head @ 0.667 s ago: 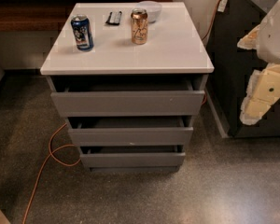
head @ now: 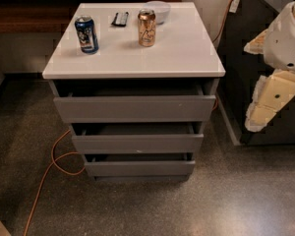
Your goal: Open middle drawer
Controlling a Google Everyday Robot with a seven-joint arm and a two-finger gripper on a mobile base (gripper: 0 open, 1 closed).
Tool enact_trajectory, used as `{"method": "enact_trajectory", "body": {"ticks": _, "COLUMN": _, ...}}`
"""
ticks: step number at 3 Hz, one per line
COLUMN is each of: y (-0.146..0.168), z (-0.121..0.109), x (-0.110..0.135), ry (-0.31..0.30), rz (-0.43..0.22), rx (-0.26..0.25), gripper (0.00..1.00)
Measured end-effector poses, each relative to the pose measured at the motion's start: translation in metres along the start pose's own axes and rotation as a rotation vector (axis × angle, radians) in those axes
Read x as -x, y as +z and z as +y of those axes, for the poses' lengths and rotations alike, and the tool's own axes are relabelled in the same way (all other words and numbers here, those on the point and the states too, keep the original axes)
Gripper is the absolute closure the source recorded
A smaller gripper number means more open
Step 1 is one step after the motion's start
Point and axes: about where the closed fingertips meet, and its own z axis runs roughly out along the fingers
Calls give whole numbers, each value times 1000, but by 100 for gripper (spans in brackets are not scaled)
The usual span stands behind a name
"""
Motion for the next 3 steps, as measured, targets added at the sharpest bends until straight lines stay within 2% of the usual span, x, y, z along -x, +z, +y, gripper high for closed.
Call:
{"method": "enact_trajectory", "body": {"ticks": 1, "y": 29, "z": 0, "x": 14, "ry": -2, "rz": -76, "rx": 14, "gripper": 0}}
{"method": "enact_trajectory", "body": {"ticks": 2, "y": 75, "z": 0, "x": 34, "ry": -24, "rz": -147, "rx": 38, "gripper": 0}}
{"method": "enact_trajectory", "body": {"ticks": 3, "y": 144, "z": 2, "x": 59, "ry": -55, "rz": -204, "rx": 68, "gripper": 0}}
